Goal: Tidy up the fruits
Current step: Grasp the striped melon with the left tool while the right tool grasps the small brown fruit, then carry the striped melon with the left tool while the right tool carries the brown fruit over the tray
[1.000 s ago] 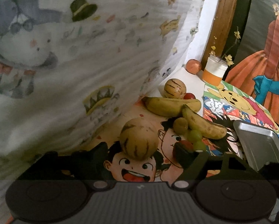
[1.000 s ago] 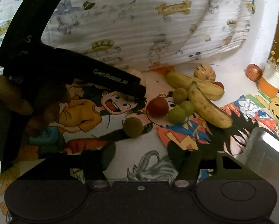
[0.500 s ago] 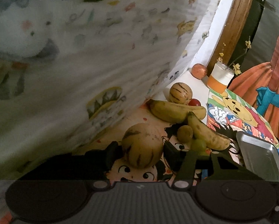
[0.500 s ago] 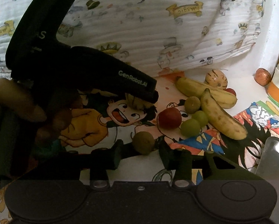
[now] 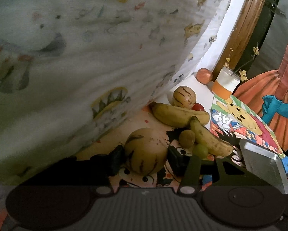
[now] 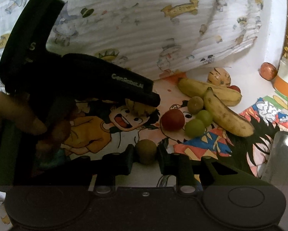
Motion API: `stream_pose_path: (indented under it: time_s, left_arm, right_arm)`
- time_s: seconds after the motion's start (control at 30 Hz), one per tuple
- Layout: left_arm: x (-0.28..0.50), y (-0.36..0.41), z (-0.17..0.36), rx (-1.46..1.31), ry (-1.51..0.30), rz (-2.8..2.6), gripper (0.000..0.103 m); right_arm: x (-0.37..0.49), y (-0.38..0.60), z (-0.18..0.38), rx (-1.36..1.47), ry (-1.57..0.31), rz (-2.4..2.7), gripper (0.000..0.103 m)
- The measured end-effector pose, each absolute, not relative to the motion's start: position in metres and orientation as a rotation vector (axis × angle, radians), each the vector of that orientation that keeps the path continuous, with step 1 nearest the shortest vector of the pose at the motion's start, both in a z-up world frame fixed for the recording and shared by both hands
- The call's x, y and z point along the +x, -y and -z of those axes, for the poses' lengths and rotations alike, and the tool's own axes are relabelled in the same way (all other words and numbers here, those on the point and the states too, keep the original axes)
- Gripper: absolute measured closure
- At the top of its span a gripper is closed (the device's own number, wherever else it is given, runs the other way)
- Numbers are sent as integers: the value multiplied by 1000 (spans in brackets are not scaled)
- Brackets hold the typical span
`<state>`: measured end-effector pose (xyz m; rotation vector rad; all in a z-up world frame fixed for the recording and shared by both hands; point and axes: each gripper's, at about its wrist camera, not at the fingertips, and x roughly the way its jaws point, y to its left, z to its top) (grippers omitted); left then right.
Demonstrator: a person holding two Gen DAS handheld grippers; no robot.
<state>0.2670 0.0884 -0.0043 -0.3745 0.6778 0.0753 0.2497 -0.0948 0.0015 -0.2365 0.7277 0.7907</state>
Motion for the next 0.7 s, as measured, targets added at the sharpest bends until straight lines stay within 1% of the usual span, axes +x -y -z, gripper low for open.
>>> stream_pose_path:
  time_s: [0.27, 0.4, 0.7]
  left_arm:
    - [253, -74, -9, -357, -658, -68, 49]
    - [247, -61, -19, -351, -648, -48, 49]
    - [254, -7, -37, -342, -627, 60, 49]
  right_arm:
    - [238, 132, -13, -157, -727, -751, 75]
    - [236, 160, -25, -108, -697, -701, 75]
    - [249, 237, -49, -78, -642, -533, 75]
